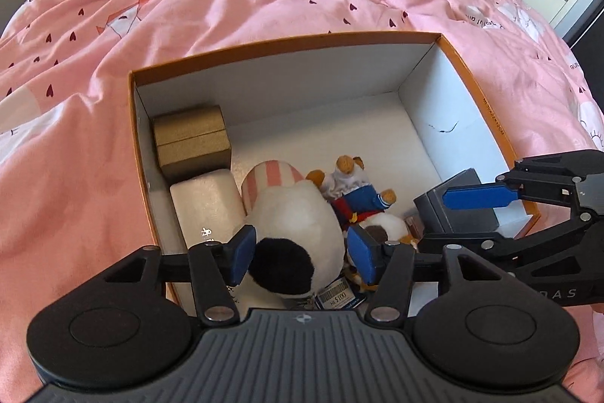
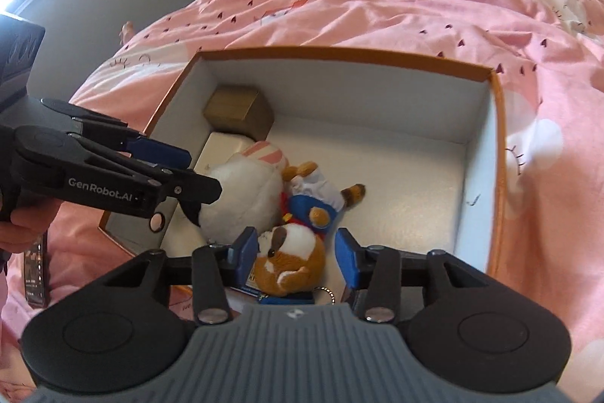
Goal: Organize objects
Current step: 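Lower the brown stick into the orange box and open the right gripper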
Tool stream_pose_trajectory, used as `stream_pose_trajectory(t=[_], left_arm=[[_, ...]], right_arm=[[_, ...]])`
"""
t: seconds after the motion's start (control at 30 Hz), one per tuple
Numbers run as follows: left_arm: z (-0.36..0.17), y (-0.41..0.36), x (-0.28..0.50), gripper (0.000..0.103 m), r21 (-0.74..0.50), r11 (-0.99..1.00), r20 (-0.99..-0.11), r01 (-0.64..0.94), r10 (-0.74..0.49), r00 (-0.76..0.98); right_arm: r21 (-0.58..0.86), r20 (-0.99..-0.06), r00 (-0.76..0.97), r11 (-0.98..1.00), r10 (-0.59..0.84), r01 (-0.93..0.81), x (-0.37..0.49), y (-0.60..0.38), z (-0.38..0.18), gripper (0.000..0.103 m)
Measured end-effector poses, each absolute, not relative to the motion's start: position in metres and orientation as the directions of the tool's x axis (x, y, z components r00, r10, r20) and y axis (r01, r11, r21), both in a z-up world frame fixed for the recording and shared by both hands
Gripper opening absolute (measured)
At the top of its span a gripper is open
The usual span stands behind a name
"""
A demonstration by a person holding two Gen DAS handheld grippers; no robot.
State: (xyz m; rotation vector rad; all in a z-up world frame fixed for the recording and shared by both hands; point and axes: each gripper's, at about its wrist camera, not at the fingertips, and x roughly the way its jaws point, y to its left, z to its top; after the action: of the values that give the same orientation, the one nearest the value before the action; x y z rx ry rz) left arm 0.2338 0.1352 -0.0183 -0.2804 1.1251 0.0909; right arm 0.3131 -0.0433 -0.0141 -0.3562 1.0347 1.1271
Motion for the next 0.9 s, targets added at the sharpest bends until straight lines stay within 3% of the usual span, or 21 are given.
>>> stream_pose_trajectory(t=[0.33,0.4,0.43,0.57,0.6,0.67,0.73,0.9], left_arm=[[-0.032,0.123,0.236,0.069,-0.091,0.986,-0.916,-0.143,-0.027,0.399],[-0.033,0.118,0.236,0.058,-0.037,0.991,-0.92,-0.128,0.017,0.392],[-0.032,0.119,0.235,0.047,-0.061,0.992,-0.918,-0.114,-0.011,0.396],[-0.03,0.123,0.23,0.039,-0.099,0.987,-0.919,-0.128,-0.041,0.393],[-0.03,0.124,0.228,0.036,-0.113,0.984,-0.919,-0.135,-0.051,0.39],[-0.026,0.125,0.224,0.03,-0.127,0.982,-0.919,-0.142,-0.062,0.39],[-0.021,0.126,0.219,0.02,-0.147,0.978,-0.918,-0.149,-0.079,0.389],[-0.014,0.129,0.213,0.015,-0.175,0.97,-0.921,-0.171,-0.1,0.377]], right_arm=[[0.18,-0.914,-0.008,0.388,0.406,-0.904,0.322,-0.004,-0.051,0.053],[0.206,-0.921,-0.044,0.387,0.388,-0.899,0.324,-0.001,-0.056,0.045],[0.227,-0.92,-0.068,0.384,0.385,-0.895,0.325,0.0,-0.059,0.039],[0.235,-0.918,-0.071,0.392,0.391,-0.889,0.327,-0.002,-0.055,0.035],[0.231,-0.918,-0.066,0.392,0.392,-0.891,0.327,-0.003,-0.053,0.024],[0.237,-0.915,-0.068,0.395,0.398,-0.888,0.329,-0.006,-0.047,0.017],[0.24,-0.915,-0.068,0.401,0.399,-0.884,0.333,-0.009,-0.041,0.0],[0.236,-0.913,-0.063,0.395,0.403,-0.888,0.337,-0.011,-0.03,0.003]])
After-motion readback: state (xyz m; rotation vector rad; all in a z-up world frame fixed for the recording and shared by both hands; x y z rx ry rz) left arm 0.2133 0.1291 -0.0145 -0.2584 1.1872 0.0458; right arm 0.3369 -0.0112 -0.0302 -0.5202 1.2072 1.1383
